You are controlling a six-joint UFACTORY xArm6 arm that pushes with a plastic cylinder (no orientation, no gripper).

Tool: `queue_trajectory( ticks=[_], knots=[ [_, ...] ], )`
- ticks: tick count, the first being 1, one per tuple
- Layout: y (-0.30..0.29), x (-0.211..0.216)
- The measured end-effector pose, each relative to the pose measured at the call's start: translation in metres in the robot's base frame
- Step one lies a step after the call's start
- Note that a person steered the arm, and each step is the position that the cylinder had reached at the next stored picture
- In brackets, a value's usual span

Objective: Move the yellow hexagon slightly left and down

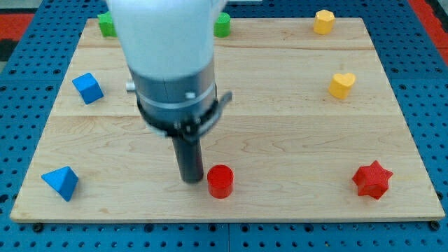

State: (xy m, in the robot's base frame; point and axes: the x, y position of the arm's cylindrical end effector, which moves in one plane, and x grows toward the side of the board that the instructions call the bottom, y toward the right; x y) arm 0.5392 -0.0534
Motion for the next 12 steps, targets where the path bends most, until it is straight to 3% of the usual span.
queue_trajectory(
  ticks=[1,2,7,8,12],
  knots=[
    [0.000,-0.061],
    [0.046,-0.111],
    [0.328,-0.296],
    [0.331,-0.348],
    [0.268,-0.348]
  ],
)
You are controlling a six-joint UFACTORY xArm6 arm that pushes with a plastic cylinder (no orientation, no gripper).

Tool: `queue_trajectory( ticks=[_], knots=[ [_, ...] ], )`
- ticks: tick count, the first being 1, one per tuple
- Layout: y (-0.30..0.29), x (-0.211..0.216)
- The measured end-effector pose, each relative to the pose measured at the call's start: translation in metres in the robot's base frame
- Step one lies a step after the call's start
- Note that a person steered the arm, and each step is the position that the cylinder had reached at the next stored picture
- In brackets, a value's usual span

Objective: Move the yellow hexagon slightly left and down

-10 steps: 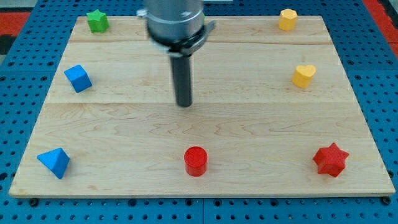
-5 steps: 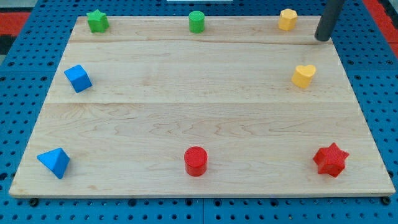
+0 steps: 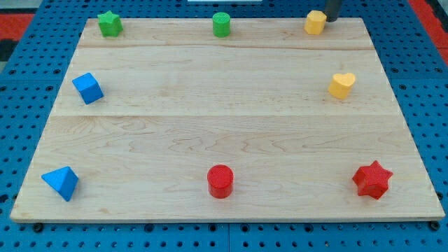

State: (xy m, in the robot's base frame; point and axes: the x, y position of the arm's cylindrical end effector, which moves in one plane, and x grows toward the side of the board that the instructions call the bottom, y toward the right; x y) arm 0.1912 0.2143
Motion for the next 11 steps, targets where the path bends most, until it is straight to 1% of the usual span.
queue_trajectory(
  ticks=[2,4,6,7,8,9,10,11],
  knots=[
    [-0.050,0.000],
    [-0.077,0.010],
    [-0.119,0.013],
    [-0.118,0.036],
    [-0.105,0.056],
    [-0.129,0.066],
    [-0.134,0.095],
    [-0.118,0.126]
  ],
)
